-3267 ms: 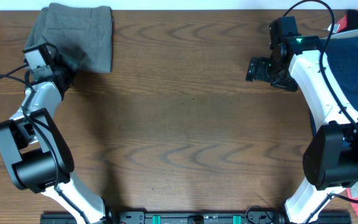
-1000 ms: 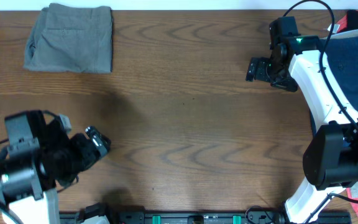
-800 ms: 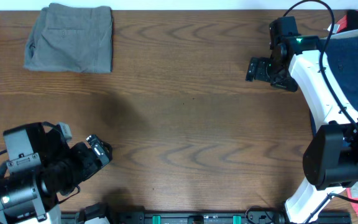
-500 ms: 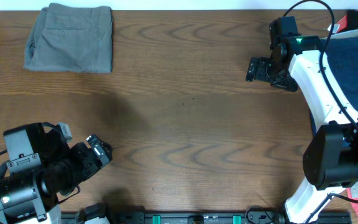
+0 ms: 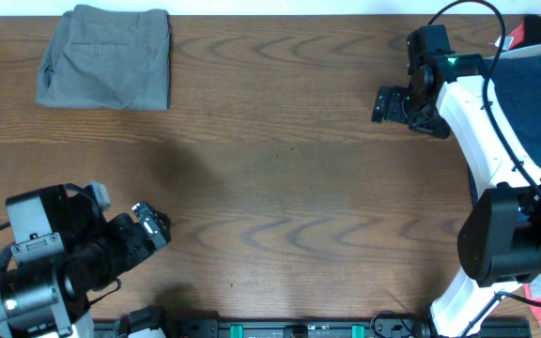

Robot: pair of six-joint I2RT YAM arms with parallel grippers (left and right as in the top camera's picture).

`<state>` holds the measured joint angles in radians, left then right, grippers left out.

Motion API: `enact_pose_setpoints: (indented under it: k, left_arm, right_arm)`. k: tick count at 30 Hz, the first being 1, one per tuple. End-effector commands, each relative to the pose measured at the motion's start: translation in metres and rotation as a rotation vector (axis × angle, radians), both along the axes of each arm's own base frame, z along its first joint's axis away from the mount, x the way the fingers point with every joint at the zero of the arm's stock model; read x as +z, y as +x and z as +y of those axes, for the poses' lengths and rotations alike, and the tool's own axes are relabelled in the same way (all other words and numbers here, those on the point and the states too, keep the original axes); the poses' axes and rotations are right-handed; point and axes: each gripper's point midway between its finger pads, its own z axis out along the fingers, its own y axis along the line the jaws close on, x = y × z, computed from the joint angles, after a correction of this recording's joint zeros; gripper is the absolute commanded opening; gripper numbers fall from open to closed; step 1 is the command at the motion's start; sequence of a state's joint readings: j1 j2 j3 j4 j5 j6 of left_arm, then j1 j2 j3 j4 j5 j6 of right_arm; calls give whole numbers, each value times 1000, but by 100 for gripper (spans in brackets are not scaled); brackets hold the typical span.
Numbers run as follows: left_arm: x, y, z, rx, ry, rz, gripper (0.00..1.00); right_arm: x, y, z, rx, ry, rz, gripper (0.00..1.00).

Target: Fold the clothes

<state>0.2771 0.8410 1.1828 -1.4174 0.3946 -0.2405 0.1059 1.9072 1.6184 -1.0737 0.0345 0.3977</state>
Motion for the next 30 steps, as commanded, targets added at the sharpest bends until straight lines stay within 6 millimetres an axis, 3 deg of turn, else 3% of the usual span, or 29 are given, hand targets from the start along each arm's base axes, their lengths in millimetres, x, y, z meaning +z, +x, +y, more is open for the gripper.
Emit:
enact_pose_setpoints:
  k: [1, 7, 12, 16, 24, 30]
  left_arm:
    - [6, 0, -11, -141, 59, -124, 98]
    - [12, 8, -31, -275, 124, -424, 98]
    - [4, 7, -41, -329, 151, -633, 98]
    - [-8, 2, -42, -329, 150, -633, 98]
    - [-8, 3, -30, -283, 207, -638, 98]
    - [-3, 12, -21, -235, 265, -735, 98]
  right_arm:
    - [2, 1, -2, 7, -12, -8, 99]
    - [2, 1, -2, 7, -11, -8, 99]
    - [2, 1, -2, 7, -12, -8, 99]
    - [2, 1, -2, 7, -11, -8, 99]
    - [2, 1, -2, 7, -11, -8, 99]
    - [2, 1, -2, 7, -11, -8, 99]
